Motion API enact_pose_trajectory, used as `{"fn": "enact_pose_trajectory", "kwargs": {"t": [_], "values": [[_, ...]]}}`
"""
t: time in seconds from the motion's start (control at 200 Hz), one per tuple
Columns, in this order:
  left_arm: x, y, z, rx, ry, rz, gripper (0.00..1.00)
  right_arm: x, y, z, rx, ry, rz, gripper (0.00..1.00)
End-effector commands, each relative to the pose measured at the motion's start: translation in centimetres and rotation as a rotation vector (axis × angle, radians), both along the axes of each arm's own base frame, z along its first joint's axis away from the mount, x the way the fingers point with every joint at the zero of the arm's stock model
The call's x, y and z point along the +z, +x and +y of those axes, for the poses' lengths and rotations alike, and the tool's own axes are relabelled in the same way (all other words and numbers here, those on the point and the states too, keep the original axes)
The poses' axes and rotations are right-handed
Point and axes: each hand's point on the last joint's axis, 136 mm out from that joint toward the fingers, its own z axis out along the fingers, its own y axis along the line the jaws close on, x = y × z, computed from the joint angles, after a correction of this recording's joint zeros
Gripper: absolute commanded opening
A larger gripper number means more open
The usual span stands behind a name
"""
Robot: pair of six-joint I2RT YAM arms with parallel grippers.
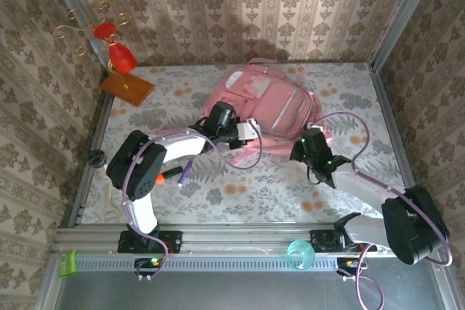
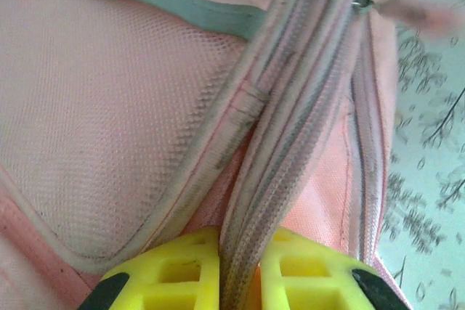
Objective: Pack the student bag
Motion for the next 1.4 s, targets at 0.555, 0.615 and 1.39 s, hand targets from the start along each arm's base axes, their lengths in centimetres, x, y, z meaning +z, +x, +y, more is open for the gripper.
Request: {"fn": "enact_pose_trajectory", "kwargs": {"t": [0.555,0.615,1.39], "values": [[0.6,-0.7,1.4,0.011,0.001,0.049,0.0,1.5,0.7,11.4,0.386,0.068,-0.057,0.38],[0.5,-0.7,1.4,0.01,0.002,0.05,0.0,0.6,1.1,11.8,0.384,0.044,-0.04,0.38],[0.4,-0.8,1.3,0.008,0.007,0.049,0.0,0.0,3.3,11.3,0.294,-0.018,-0.1,0.18]]}}
